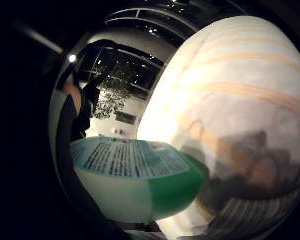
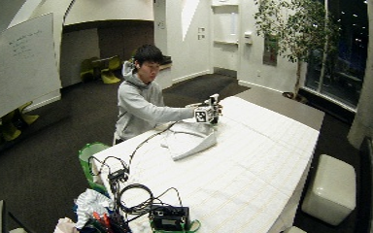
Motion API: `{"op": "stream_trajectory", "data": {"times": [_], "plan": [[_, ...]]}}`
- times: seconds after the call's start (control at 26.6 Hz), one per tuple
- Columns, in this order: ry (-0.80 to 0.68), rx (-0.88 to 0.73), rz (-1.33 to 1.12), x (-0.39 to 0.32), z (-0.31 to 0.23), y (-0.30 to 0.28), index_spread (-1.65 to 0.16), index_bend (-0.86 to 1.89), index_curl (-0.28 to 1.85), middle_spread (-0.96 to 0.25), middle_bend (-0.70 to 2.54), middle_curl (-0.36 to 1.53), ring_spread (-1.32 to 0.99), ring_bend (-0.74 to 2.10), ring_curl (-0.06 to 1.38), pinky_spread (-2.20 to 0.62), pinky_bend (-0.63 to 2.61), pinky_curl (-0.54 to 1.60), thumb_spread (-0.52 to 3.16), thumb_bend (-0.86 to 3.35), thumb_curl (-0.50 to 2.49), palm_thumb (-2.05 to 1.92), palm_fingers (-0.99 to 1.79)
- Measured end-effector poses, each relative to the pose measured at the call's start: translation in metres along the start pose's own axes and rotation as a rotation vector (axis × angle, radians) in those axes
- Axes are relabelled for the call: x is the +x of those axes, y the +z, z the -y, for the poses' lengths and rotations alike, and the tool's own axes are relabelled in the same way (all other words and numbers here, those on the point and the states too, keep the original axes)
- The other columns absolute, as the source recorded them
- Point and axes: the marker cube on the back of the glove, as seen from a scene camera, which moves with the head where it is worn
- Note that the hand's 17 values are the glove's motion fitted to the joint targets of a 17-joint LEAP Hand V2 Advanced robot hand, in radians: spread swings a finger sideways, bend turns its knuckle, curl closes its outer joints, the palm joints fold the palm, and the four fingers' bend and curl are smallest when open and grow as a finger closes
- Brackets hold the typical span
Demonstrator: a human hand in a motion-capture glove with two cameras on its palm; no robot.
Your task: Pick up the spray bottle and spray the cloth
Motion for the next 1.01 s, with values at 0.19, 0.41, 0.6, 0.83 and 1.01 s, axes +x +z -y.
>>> {"op": "stream_trajectory", "data": {"times": [0.19, 0.41, 0.6, 0.83, 1.01], "plan": [[0.009, -0.081, -0.047, 0.011, -0.007, 0.005, -0.15, 0.49, 0.54, -0.07, 0.57, 0.47, -0.18, 0.42, 0.44, -0.29, 0.21, 0.43, -0.12, -0.03, 0.63, 1.1, 1.26], [0.032, -0.396, -0.174, 0.023, -0.043, -0.025, -0.22, 0.22, 0.49, -0.1, 0.41, 0.43, -0.17, 0.36, 0.42, -0.21, 0.33, 0.45, 0.1, -0.02, 0.66, 1.09, 0.9], [0.023, -0.369, -0.172, 0.018, -0.054, -0.048, -0.28, 0.05, 0.43, -0.08, 0.32, 0.41, -0.14, 0.3, 0.42, -0.09, 0.35, 0.48, 0.32, -0.02, 0.67, 1.08, 0.46], [-0.005, -0.345, -0.126, -0.009, -0.068, -0.084, -0.33, 0.05, 0.32, -0.07, 0.22, 0.38, -0.11, 0.28, 0.38, 0.01, 0.43, 0.45, 0.49, -0.02, 0.67, 1.06, 0.31], [-0.033, -0.467, -0.147, -0.025, -0.102, -0.122, -0.35, 0.09, 0.29, -0.07, 0.19, 0.37, -0.1, 0.28, 0.36, 0.06, 0.44, 0.43, 0.58, -0.02, 0.67, 1.04, 0.26]]}}
